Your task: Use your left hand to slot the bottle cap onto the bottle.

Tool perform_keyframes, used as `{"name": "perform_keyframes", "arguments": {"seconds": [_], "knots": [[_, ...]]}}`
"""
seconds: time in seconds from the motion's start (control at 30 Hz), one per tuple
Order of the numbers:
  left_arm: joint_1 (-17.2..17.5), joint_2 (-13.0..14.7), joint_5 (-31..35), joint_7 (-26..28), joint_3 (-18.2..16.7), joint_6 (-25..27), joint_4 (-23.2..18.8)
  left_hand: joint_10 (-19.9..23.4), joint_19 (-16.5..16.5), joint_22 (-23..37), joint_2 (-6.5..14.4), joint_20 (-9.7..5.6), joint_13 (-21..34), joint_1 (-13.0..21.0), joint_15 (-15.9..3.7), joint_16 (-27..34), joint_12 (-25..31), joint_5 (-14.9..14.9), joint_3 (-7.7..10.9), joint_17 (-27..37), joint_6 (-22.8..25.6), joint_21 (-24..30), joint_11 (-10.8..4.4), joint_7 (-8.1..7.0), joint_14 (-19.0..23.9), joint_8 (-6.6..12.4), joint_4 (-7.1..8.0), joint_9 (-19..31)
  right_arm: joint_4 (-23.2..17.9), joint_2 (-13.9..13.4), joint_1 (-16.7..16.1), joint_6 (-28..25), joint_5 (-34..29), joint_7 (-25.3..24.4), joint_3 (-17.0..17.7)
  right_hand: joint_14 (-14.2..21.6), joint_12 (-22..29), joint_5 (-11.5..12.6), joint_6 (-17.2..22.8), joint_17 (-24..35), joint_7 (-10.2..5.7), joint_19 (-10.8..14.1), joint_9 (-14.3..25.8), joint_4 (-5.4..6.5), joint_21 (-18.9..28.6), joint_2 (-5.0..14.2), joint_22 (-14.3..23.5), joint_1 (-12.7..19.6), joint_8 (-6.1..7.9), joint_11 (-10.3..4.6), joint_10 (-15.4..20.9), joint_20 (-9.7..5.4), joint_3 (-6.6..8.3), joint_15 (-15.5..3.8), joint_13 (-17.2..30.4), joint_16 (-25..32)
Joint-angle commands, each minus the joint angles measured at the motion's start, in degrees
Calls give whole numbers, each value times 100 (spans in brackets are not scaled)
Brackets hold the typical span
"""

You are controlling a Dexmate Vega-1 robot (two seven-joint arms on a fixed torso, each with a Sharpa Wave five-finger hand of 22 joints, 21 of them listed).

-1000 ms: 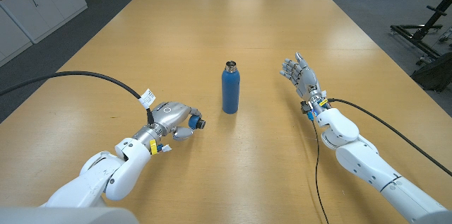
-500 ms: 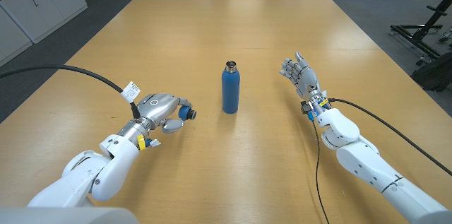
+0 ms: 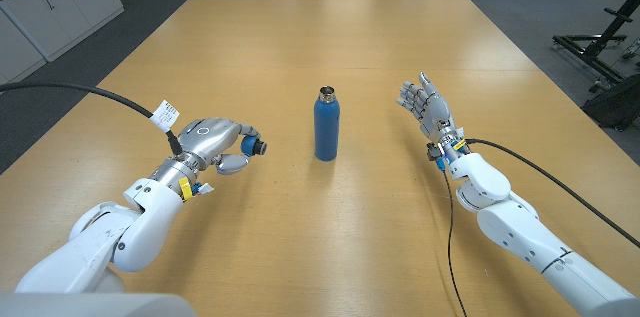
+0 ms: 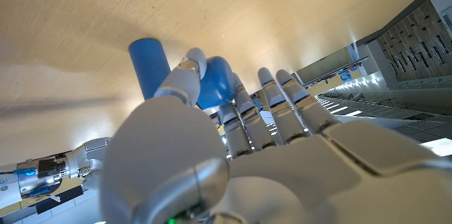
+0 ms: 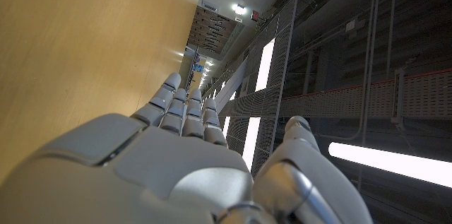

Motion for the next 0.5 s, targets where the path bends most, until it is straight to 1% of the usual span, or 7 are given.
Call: {"name": "perform_keyframes", "arguments": {"seconds": [0.03,0.13,0.17,0.3,0.4,0.5], "knots": [[24,-693,-437,-359,-795,-616,3,269,45,-5,191,-75,19,252,-1013,-10,16,32,126,16,262,-13,-202,-154,68,40,95,31,41,13,-32,20,22,20,6,23,29,33,48,14,10,46,20,-17,-35,69,18,-3,0,-2,60,12,-9,13,12,-21],[48,-883,-497,-491,-1004,-745,-43,292,40,-6,189,-78,21,256,-1010,-13,16,32,130,16,282,-16,-202,-146,70,45,98,31,26,2,-54,11,29,15,15,23,28,33,56,14,4,47,20,-18,-39,70,18,-3,3,-3,58,14,-10,13,12,-22],[71,-959,-590,-543,-1139,-842,-57,294,41,-6,189,-78,21,256,-1010,-13,16,32,130,16,285,-16,-202,-147,71,46,98,31,19,-6,-67,17,19,12,20,24,28,33,57,15,3,45,20,-19,-42,70,18,-3,3,-6,56,14,-10,12,12,-22],[38,-1164,-820,-729,-1399,-1157,-33,336,36,-6,191,-79,23,257,-1008,-14,18,32,137,18,326,-19,-202,-162,78,56,106,31,-2,-18,-91,25,18,10,33,28,27,33,57,15,20,51,20,-20,-46,71,18,-2,2,-3,56,11,-12,15,12,-20],[-91,-1268,-1108,-946,-1580,-1377,44,369,29,-6,194,-81,25,261,-1009,-16,18,33,144,19,364,-23,-202,-160,86,66,110,30,-29,-30,-115,24,14,4,44,22,28,34,54,15,19,53,21,-21,-49,72,18,-2,1,1,59,12,-12,8,12,-23],[-284,-1304,-1321,-1148,-1662,-1533,147,392,25,-6,196,-95,26,265,-1011,-16,19,33,149,19,389,-25,-201,-175,93,72,111,30,-51,-36,-134,18,21,1,50,27,27,34,54,15,14,58,21,-22,-53,73,19,-1,0,1,58,12,-13,9,11,-22]]}}
